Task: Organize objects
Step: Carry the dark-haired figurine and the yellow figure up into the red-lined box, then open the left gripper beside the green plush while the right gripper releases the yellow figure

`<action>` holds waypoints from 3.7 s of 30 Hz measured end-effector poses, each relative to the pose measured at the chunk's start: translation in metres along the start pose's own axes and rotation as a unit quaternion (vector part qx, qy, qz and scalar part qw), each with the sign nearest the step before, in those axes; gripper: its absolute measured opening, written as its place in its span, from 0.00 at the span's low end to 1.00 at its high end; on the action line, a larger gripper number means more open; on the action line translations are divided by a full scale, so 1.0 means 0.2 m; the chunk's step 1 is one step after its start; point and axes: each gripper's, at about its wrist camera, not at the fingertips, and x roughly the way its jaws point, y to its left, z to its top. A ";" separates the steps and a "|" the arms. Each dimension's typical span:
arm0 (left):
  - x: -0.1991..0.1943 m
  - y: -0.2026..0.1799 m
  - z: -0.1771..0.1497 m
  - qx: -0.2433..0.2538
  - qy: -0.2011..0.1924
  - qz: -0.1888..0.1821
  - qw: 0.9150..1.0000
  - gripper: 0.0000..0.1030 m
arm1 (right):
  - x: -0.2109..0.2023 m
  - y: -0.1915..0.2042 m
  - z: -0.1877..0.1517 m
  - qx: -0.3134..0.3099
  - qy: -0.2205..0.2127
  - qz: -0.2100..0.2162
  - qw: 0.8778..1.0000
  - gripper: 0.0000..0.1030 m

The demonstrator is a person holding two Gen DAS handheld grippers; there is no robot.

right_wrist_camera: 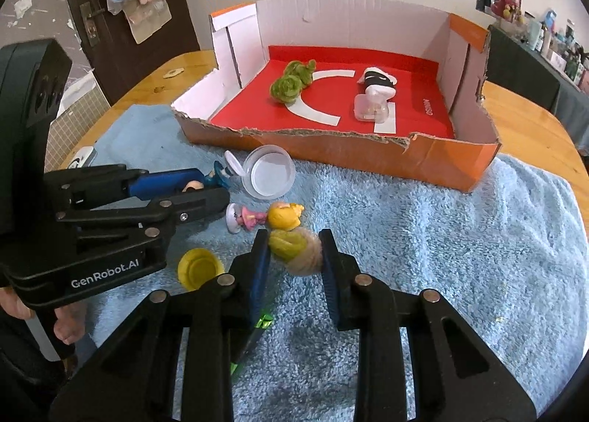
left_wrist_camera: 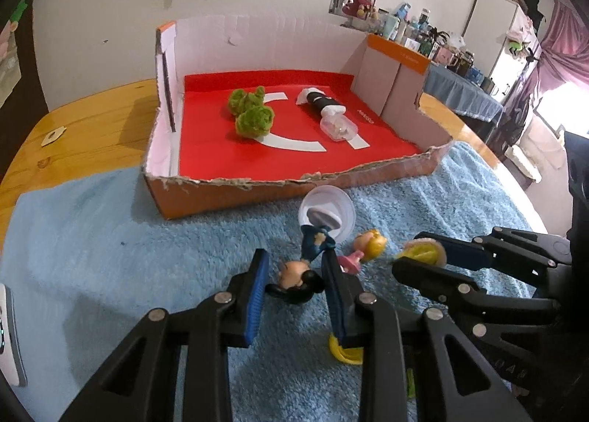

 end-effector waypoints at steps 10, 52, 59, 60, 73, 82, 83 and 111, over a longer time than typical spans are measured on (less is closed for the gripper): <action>-0.09 -0.01 0.01 -0.007 -0.017 0.002 1.000 0.30 | -0.09 -0.01 0.02 0.008 -0.020 0.001 1.000 0.24; -0.10 0.04 0.34 -0.018 -0.048 0.001 0.999 0.30 | -0.16 -0.12 0.33 0.014 -0.053 0.003 0.998 0.24; -0.04 0.06 0.40 -0.017 -0.040 0.001 0.999 0.30 | -0.10 -0.14 0.37 0.017 -0.045 0.001 0.999 0.24; -0.03 0.07 0.40 -0.018 -0.038 0.001 0.999 0.30 | -0.08 -0.15 0.38 0.017 -0.042 0.000 0.999 0.24; 0.16 0.11 0.46 -0.018 0.008 0.004 1.000 0.30 | 0.11 -0.24 0.44 0.029 0.003 -0.011 1.000 0.24; 0.27 0.12 0.47 -0.015 0.035 0.002 0.999 0.30 | 0.22 -0.28 0.45 0.035 0.032 -0.012 0.999 0.24; 0.28 0.12 0.47 -0.014 0.037 0.003 0.999 0.30 | 0.23 -0.28 0.45 0.036 0.033 -0.012 0.999 0.24; 0.41 0.15 0.53 -0.024 0.053 0.017 0.998 0.30 | 0.34 -0.38 0.48 0.055 0.035 -0.011 0.998 0.24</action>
